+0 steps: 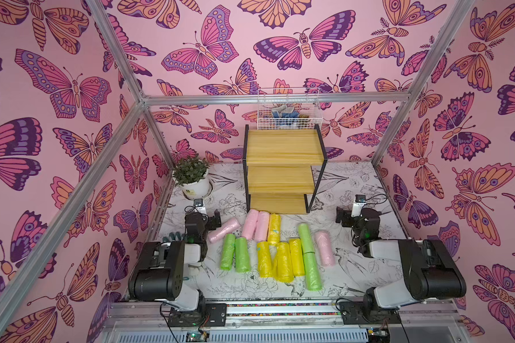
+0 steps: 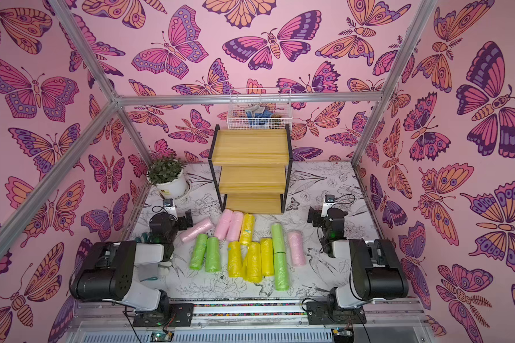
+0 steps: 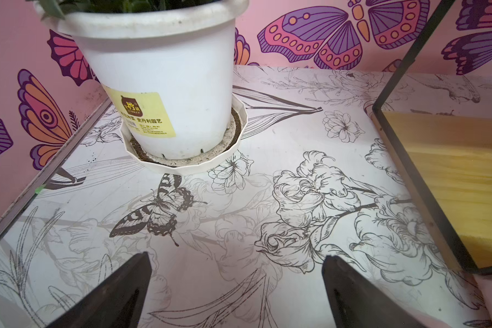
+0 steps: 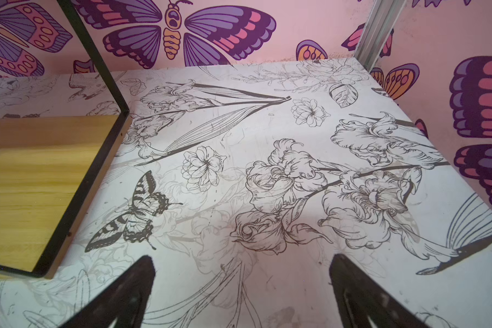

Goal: Sort the rolls of trash bags by color and place them on the shelf
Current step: Pick up the roll of trash bags from the center of the board.

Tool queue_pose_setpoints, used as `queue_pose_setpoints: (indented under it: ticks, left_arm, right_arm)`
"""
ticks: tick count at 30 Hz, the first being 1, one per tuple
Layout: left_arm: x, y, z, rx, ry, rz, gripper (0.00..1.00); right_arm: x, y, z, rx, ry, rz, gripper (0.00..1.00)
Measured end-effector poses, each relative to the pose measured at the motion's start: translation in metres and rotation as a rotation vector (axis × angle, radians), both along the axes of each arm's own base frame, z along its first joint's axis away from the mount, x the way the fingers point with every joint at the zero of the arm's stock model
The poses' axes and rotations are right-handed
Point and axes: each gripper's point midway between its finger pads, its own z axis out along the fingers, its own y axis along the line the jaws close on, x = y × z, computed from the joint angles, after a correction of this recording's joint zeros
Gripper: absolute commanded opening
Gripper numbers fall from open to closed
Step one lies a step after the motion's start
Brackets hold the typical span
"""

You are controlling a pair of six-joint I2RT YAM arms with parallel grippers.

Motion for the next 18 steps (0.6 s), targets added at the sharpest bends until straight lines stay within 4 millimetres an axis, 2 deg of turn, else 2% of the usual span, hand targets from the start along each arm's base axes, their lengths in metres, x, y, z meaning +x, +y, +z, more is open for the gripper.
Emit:
queue_pose_setpoints:
  ticks: [18]
  left_arm:
    - [0.0002,0.0018,0.0028,0.009,-0.014,0.012,0.98]
  right_arm:
    - [0.0001,-0.0094,0.0006,0.004,-0.003,-0.032,1.0]
